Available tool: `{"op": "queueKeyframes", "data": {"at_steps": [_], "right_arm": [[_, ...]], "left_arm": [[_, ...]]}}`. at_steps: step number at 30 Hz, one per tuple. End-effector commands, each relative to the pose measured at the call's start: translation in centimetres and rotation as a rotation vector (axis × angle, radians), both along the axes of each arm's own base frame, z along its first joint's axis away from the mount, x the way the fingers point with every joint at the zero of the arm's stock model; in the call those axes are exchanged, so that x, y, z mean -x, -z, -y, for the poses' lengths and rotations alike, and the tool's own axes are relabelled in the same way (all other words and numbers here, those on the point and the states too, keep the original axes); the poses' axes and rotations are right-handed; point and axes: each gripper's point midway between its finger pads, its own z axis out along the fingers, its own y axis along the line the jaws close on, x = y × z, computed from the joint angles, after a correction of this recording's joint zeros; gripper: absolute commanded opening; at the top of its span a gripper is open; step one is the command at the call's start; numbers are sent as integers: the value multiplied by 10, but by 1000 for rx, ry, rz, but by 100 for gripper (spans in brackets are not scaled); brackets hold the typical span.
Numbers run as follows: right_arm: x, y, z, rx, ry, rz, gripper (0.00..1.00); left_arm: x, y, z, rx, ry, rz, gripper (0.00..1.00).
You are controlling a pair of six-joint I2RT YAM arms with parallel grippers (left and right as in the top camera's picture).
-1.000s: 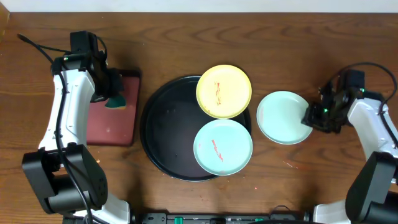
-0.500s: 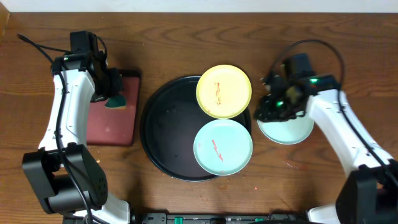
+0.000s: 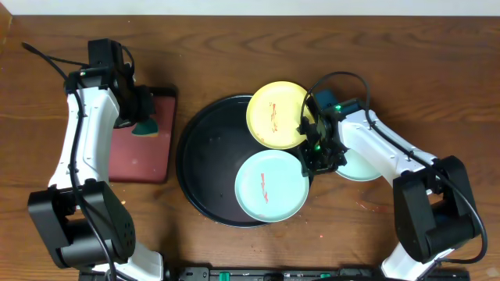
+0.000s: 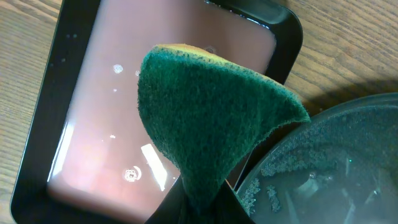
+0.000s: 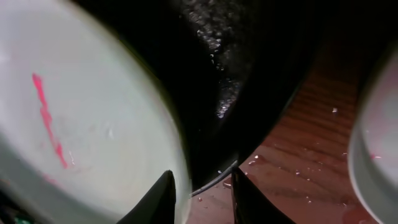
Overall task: Clean dirty plates on tray and stack at the side
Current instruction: 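Move right gripper back and grip the rim of the other light-green plate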
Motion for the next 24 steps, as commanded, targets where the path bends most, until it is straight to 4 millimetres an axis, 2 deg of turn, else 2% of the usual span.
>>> {"op": "queueKeyframes", "data": {"at_steps": [1, 6, 15, 24], "right_arm": [[0, 3, 4, 33, 13, 5, 27], [0, 3, 1, 33, 5, 10, 25], [2, 5, -22, 38, 53, 29, 20], [2, 8, -11, 152, 155, 44, 22]], "left_arm": [[0, -3, -1, -4, 15, 9, 7], [0, -3, -1, -4, 15, 10, 7], [0, -3, -1, -5, 16, 9, 7], [0, -3, -1, -5, 16, 9, 7]]}}
